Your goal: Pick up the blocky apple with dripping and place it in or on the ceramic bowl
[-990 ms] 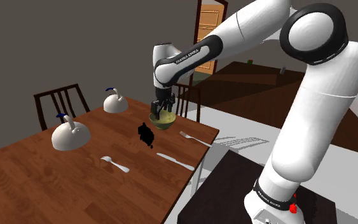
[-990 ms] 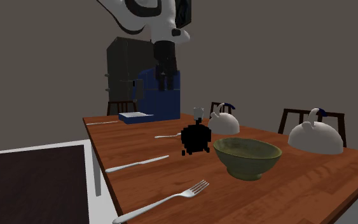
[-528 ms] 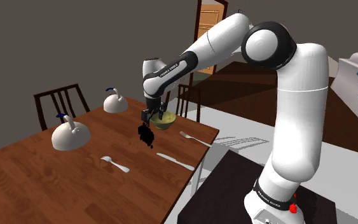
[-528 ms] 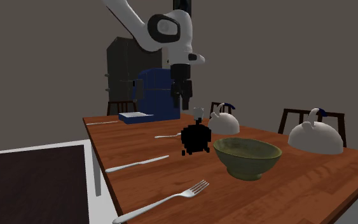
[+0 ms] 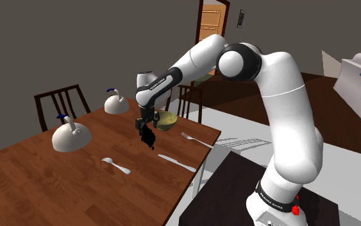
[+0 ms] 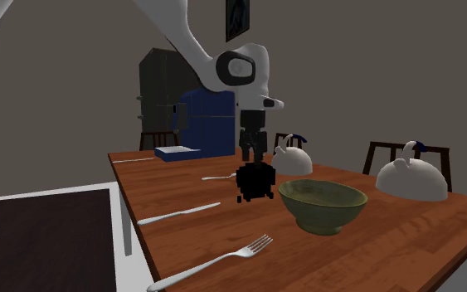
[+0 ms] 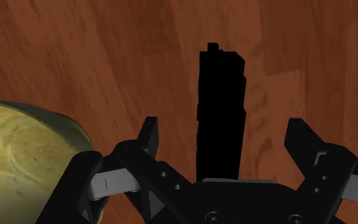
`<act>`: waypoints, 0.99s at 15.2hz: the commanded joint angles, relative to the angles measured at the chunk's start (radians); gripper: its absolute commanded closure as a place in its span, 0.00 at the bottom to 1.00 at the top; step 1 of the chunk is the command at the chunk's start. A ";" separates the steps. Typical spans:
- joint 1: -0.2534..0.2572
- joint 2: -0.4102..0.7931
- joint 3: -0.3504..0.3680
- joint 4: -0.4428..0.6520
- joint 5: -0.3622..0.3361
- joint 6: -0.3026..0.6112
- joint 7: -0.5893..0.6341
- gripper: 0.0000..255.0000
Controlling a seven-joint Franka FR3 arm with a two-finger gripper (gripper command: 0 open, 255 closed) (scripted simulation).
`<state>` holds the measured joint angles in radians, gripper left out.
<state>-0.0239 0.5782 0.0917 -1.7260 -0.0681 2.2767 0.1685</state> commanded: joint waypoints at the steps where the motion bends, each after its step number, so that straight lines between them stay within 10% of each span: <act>1: 0.001 0.023 -0.001 0.006 -0.001 0.017 0.002 0.00; 13: 0.003 0.063 -0.005 0.003 -0.005 0.059 0.005 0.00; 14: 0.003 0.063 -0.005 0.003 -0.005 0.059 0.005 1.00; 15: 0.003 0.063 -0.005 0.003 -0.005 0.059 0.005 1.00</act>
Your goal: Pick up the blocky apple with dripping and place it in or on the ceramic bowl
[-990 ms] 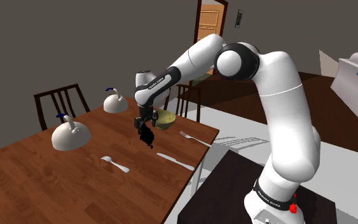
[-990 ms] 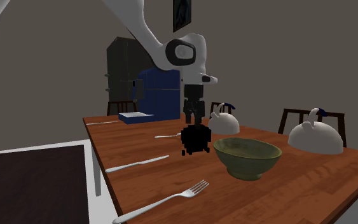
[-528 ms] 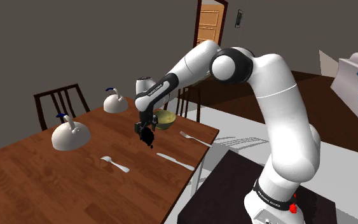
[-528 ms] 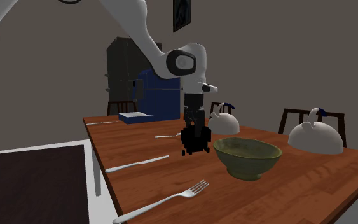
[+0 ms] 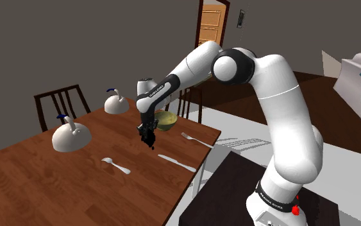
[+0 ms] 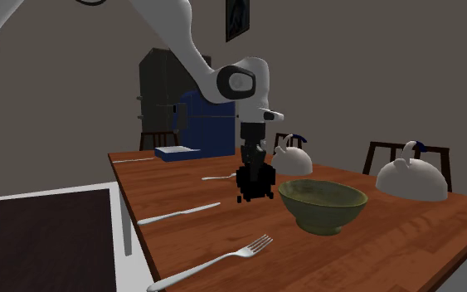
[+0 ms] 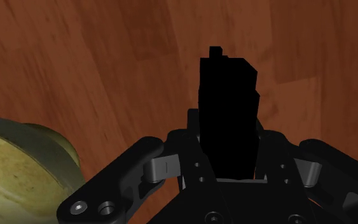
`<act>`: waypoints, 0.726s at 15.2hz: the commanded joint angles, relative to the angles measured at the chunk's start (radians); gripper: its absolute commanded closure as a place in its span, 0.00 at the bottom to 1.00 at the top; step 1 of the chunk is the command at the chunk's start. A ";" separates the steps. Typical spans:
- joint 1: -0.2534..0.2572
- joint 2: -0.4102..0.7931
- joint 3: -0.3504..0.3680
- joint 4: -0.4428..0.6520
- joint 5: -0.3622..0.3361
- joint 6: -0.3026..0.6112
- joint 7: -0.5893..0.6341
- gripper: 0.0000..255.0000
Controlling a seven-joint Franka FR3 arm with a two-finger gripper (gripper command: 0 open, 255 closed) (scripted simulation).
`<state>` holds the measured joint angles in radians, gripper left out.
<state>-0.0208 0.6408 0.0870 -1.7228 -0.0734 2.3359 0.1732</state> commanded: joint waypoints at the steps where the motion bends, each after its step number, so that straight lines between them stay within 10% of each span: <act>1: 0.000 0.000 0.000 0.000 0.000 0.000 0.000 1.00; 11: -0.002 -0.027 0.002 -0.001 0.003 -0.027 -0.002 1.00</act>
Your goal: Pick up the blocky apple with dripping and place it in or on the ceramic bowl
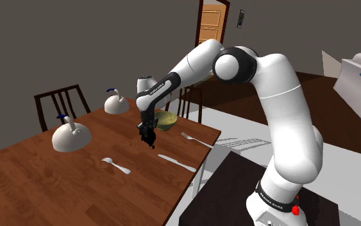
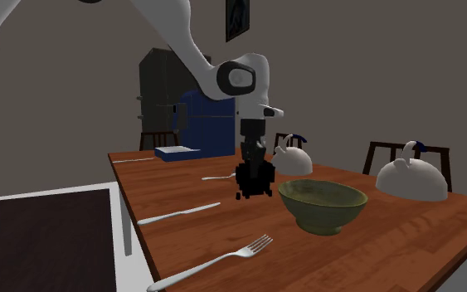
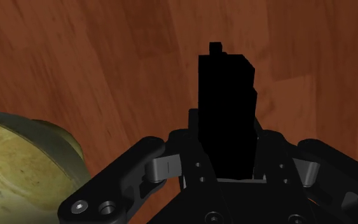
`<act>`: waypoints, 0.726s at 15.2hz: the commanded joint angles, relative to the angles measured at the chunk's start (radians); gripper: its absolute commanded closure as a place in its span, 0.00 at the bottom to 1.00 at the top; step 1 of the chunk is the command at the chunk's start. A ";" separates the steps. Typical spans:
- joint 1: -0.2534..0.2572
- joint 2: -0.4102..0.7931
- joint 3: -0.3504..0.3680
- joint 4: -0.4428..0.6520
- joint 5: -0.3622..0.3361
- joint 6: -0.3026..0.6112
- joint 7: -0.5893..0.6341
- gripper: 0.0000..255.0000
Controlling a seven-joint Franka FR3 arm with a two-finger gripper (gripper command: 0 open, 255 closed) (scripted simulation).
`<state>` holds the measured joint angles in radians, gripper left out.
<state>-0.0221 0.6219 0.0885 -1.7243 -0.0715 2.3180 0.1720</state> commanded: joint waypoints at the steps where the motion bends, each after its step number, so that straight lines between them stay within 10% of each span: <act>1: -0.001 -0.017 0.001 0.001 0.002 -0.018 -0.001 1.00; 11: -0.005 -0.098 0.008 0.017 0.011 -0.115 -0.007 1.00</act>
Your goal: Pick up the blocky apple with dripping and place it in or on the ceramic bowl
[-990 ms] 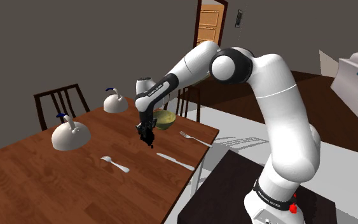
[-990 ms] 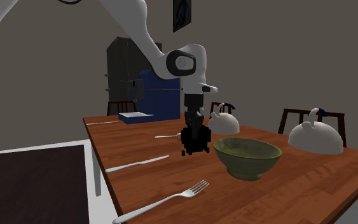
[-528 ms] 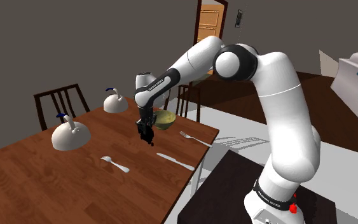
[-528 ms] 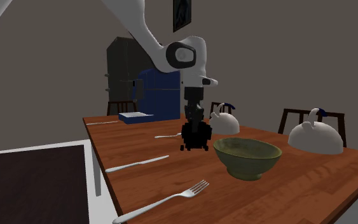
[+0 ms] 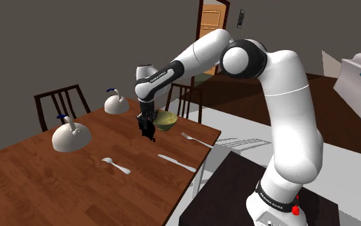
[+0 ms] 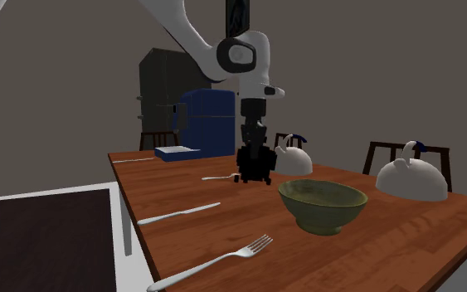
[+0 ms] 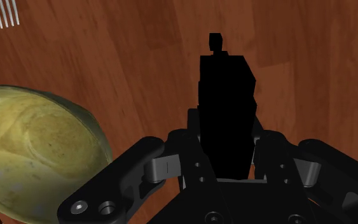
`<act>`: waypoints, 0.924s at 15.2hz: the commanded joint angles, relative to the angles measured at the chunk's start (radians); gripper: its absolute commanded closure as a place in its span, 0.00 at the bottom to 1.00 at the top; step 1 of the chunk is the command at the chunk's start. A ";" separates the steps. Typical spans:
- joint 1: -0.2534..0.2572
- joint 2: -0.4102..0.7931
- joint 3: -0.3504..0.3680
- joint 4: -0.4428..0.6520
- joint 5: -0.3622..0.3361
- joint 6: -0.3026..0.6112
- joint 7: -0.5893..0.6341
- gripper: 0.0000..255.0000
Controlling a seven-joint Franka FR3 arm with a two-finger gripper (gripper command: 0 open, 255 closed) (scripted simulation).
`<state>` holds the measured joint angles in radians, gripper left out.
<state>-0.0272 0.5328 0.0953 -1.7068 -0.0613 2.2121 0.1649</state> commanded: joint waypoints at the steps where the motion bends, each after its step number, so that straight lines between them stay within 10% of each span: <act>1: 0.000 -0.017 0.001 0.002 0.002 -0.019 0.000 1.00; 14: -0.003 -0.097 0.007 0.061 0.012 -0.158 -0.007 1.00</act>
<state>-0.0315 0.4408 0.1012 -1.6538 -0.0499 2.0675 0.1569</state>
